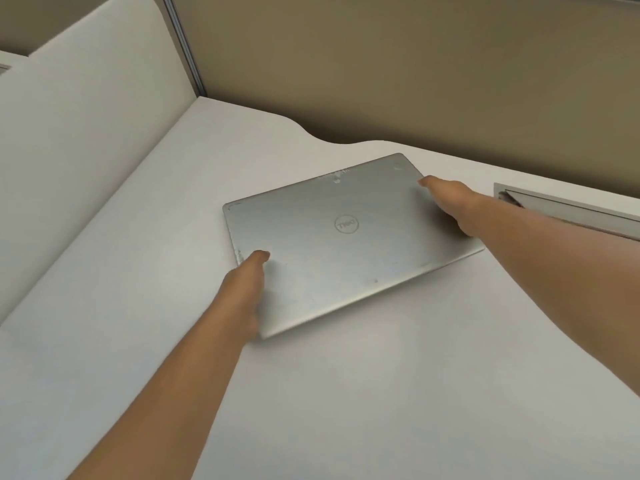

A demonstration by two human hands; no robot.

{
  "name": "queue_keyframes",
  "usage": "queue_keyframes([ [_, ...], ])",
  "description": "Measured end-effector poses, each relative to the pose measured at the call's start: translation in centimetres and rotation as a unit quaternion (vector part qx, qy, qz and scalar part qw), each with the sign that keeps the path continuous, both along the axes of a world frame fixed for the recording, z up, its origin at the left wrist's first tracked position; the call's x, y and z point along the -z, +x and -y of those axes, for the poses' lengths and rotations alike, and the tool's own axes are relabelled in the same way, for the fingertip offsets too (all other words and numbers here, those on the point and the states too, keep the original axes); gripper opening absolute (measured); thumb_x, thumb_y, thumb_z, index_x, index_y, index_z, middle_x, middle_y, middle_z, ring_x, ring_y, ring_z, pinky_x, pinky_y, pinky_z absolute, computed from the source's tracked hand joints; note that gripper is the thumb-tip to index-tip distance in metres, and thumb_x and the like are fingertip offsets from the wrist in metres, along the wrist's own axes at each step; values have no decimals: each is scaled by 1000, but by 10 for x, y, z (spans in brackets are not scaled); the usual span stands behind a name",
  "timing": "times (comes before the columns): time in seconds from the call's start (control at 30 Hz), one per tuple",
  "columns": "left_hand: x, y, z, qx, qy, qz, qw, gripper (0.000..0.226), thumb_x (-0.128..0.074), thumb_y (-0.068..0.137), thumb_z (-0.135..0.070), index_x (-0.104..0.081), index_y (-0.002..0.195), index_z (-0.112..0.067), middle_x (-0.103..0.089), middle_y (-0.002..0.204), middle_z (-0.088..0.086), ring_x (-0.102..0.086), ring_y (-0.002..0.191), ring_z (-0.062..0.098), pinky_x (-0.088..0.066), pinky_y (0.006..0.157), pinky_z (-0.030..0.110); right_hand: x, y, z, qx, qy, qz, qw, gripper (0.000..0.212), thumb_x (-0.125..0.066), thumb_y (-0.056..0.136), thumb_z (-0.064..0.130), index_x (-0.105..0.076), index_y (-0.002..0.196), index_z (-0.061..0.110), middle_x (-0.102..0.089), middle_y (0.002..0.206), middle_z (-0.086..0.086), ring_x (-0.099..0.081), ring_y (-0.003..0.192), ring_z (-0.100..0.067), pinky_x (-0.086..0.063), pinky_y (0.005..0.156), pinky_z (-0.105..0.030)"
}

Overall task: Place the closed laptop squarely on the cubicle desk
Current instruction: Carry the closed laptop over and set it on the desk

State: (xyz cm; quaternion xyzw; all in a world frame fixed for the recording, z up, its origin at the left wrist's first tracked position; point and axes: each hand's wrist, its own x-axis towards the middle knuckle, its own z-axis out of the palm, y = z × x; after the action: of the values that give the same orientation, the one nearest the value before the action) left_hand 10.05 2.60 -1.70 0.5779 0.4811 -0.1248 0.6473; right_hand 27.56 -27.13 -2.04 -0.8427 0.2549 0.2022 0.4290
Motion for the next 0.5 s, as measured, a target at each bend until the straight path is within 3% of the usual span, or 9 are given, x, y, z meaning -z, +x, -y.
queue_keyframes([
  [0.07, -3, -5, -6, 30, 1, 7, 1000, 30, -58, 90, -42, -53, 108, -19, -56, 84, -7, -55, 72, 12, -39, 57, 25, 7, -5, 3, 7, -30, 22, 999, 65, -45, 85, 63, -54, 127, 15, -56, 120, -6, -54, 97, -29, -40, 75, -32],
  [0.13, -1, -13, -10, 64, 25, 3, 998, 33, -59, 90, -42, -61, 108, -14, -64, 89, -2, -60, 76, 17, -46, 63, 29, 12, -12, 10, 17, -58, 32, 998, 69, -39, 86, 65, -52, 130, 13, -55, 123, -8, -53, 99, -31, -40, 74, -32],
  [0.3, 0, -48, -13, 147, 21, 10, 989, 31, -71, 83, -41, -69, 92, -11, -74, 92, 6, -67, 77, 25, -55, 79, 40, 11, -39, 31, 25, -117, 35, 992, 88, -31, 81, 74, -44, 140, 10, -47, 144, -12, -44, 127, -36, -33, 105, -42],
  [0.37, -1, -65, -9, 177, 20, 11, 984, 35, -74, 80, -42, -71, 89, -8, -74, 89, 11, -65, 75, 27, -56, 79, 41, 8, -56, 41, 26, -138, 35, 989, 91, -31, 80, 74, -44, 139, 6, -47, 144, -15, -45, 125, -37, -35, 99, -40],
  [0.43, -6, -85, -4, 202, 16, 13, 979, 38, -77, 77, -43, -72, 86, -6, -74, 74, 8, -65, 61, 21, -55, 67, 36, 3, -78, 52, 31, -150, 42, 987, 90, -32, 80, 74, -47, 136, 5, -52, 138, -16, -51, 113, -36, -38, 86, -37],
  [0.5, -12, -105, 1, 226, 12, 11, 974, 40, -79, 73, -44, -74, 82, -5, -73, 62, 3, -64, 49, 14, -53, 59, 31, -2, -104, 65, 33, -158, 49, 986, 89, -32, 78, 74, -50, 134, 7, -56, 133, -15, -54, 110, -36, -42, 86, -39],
])
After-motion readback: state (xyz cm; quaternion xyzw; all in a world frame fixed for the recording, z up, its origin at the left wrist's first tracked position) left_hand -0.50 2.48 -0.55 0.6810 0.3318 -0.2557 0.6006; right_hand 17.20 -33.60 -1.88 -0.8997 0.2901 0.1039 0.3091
